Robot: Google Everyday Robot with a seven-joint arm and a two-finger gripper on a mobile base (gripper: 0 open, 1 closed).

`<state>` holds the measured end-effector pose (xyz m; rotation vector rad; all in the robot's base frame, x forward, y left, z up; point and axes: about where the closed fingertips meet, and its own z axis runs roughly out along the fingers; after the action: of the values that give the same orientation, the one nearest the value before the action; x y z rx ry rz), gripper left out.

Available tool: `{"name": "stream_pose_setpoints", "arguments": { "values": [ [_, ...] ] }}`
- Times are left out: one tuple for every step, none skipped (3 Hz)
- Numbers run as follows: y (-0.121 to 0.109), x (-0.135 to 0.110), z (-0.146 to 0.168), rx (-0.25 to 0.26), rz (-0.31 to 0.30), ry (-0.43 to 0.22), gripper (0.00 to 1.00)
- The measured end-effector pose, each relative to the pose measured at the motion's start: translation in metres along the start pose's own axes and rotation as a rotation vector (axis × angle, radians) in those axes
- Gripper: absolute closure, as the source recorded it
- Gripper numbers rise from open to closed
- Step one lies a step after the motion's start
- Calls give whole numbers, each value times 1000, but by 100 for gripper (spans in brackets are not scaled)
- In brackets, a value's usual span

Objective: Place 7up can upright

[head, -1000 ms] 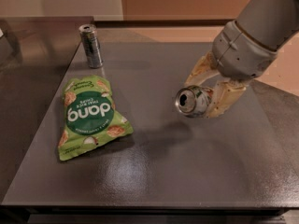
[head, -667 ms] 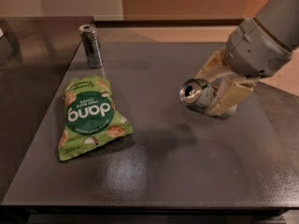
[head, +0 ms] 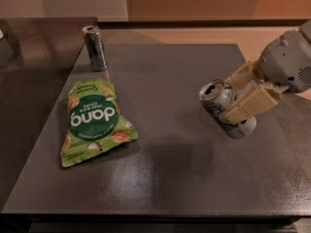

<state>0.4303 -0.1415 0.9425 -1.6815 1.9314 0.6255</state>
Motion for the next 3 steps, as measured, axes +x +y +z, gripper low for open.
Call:
{"name": "stream_pose_setpoints", "arguments": {
  "values": [
    [1,12,1,-12,89,-135,100],
    [0,18,2,-18,122,-276,100],
    [-1,17,2,-30,106,-404,100]
  ]
}}
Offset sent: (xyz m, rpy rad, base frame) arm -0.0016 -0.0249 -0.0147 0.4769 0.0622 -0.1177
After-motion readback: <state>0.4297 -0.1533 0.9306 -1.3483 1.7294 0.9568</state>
